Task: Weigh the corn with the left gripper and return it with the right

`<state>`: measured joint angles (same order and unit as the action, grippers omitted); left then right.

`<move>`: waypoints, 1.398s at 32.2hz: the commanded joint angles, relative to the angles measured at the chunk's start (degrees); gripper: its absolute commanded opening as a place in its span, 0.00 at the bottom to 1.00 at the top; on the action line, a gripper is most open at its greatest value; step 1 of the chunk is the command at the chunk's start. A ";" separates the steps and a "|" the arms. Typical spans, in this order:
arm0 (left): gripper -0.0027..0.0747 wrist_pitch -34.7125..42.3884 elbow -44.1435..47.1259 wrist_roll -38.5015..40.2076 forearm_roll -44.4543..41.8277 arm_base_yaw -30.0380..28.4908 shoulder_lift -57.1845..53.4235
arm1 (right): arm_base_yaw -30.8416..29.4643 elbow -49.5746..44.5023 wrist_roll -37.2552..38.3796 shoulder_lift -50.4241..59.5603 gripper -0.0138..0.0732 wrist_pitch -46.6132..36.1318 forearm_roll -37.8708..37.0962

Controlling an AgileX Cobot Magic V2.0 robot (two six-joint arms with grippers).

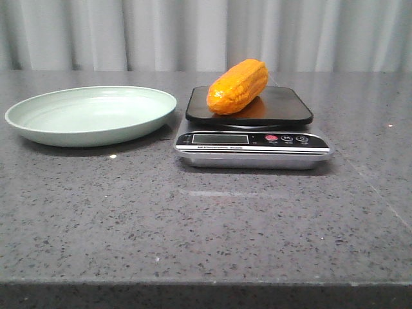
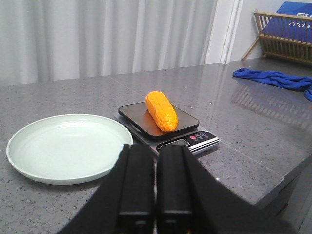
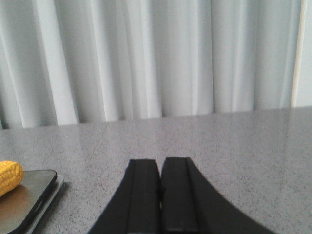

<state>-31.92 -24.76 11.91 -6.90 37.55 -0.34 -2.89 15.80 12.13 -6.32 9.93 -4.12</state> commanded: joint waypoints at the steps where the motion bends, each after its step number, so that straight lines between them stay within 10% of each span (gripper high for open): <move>1: 0.21 4.86 -1.36 0.04 -0.11 0.13 0.14 | -0.02 5.60 0.23 -6.54 0.32 0.50 2.25; 20: 0.21 4.86 -1.36 0.04 -0.11 0.13 0.14 | 8.11 5.33 0.27 -12.10 0.33 2.13 4.12; 27: 0.21 4.86 -1.36 0.04 -0.11 0.13 0.14 | 14.14 7.51 0.27 -12.89 0.54 4.43 4.12; 33: 0.21 4.86 -1.36 0.04 -0.11 0.13 0.14 | 20.07 14.31 0.22 -20.83 0.71 8.40 4.12; 45: 0.21 4.86 -1.36 0.04 -0.11 0.13 0.14 | 36.40 39.76 0.83 -49.80 0.72 20.01 5.98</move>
<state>-31.83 -24.76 11.91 -6.90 37.55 -0.34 31.14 48.11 12.61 -50.41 28.98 1.71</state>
